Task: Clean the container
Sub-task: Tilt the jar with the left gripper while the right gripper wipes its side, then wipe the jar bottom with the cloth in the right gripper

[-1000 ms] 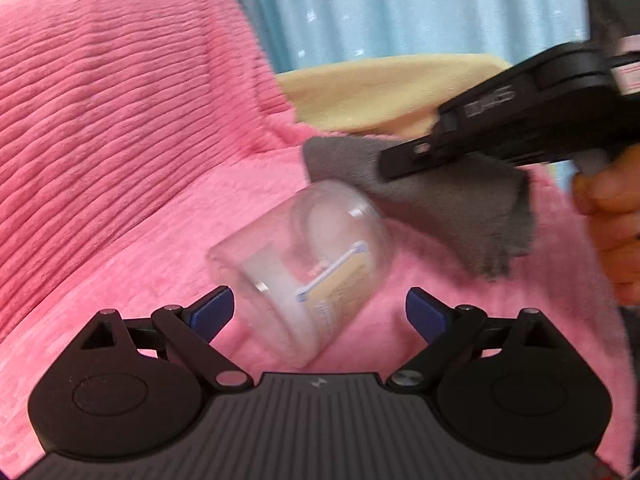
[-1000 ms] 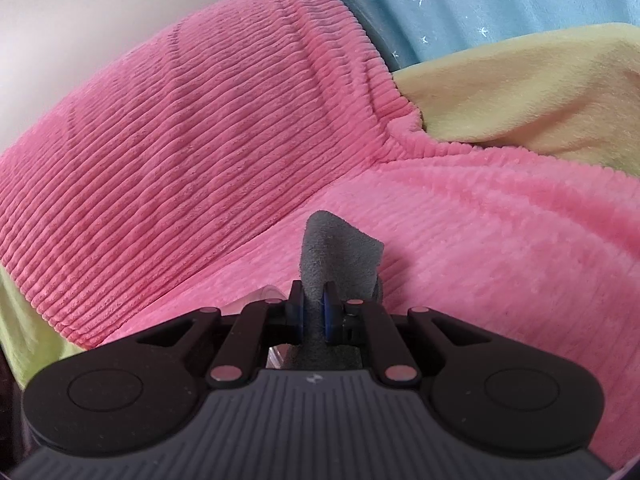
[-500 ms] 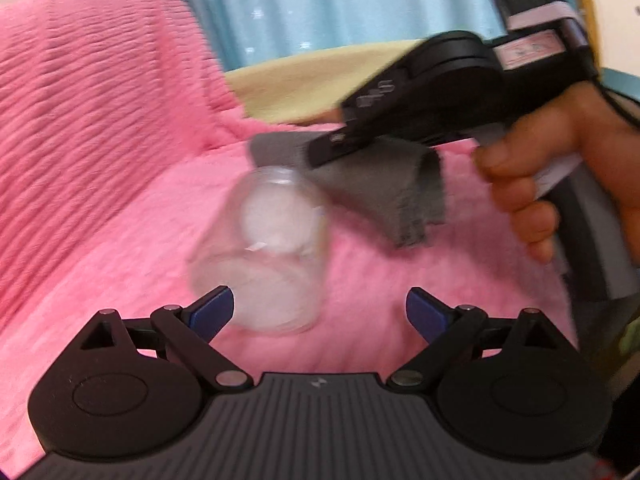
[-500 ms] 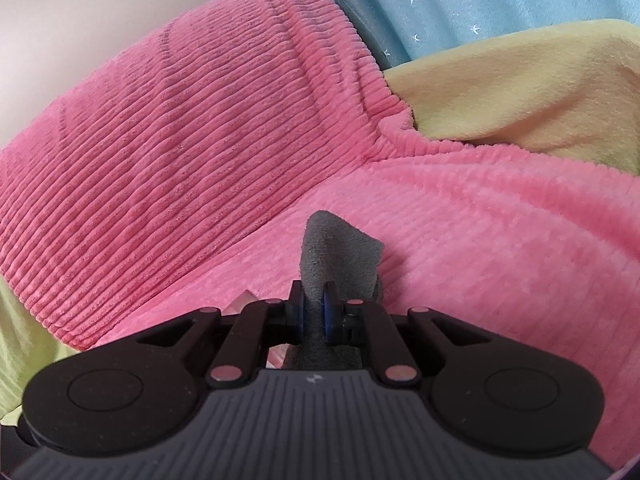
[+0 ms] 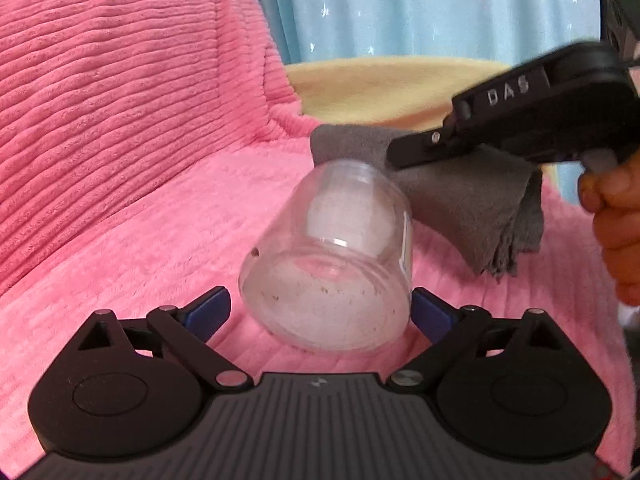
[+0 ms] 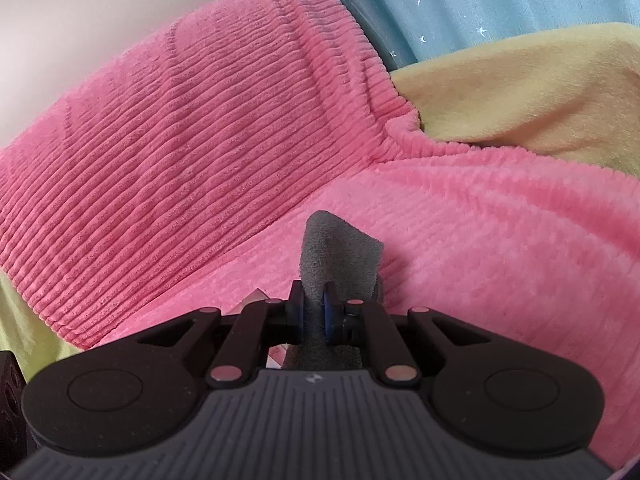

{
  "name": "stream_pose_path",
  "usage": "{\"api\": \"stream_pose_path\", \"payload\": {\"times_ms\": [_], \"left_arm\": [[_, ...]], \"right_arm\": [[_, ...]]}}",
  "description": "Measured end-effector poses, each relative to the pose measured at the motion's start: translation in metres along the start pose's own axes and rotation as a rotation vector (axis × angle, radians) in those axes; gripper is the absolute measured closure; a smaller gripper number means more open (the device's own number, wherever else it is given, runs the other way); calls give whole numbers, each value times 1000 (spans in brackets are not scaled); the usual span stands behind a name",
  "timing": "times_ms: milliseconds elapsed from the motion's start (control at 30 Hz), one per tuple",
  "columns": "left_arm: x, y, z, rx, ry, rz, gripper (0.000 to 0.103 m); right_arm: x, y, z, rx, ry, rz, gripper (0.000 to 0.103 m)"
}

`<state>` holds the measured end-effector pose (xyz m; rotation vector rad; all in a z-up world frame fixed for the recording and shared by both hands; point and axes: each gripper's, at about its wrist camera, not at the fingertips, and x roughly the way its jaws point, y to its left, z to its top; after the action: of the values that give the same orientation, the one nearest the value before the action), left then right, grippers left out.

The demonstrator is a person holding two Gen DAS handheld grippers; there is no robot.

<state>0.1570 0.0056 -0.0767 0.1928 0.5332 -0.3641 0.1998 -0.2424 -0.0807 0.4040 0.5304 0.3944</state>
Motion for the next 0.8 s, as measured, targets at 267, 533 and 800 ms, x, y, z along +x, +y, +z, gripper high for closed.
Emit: {"api": "stream_pose_path", "payload": {"times_ms": [267,533,800], "left_arm": [[-7,7,5,0,0,2,15],[-42,28,-20,18,13,73,15],[-48,35,-29,-7,-3,67,15]], "right_arm": [[-3,16,0,-36,-48,18,96],[1,74,-13,-196,-32,252,96],[16,99,-30,-359,30,247,96]]}}
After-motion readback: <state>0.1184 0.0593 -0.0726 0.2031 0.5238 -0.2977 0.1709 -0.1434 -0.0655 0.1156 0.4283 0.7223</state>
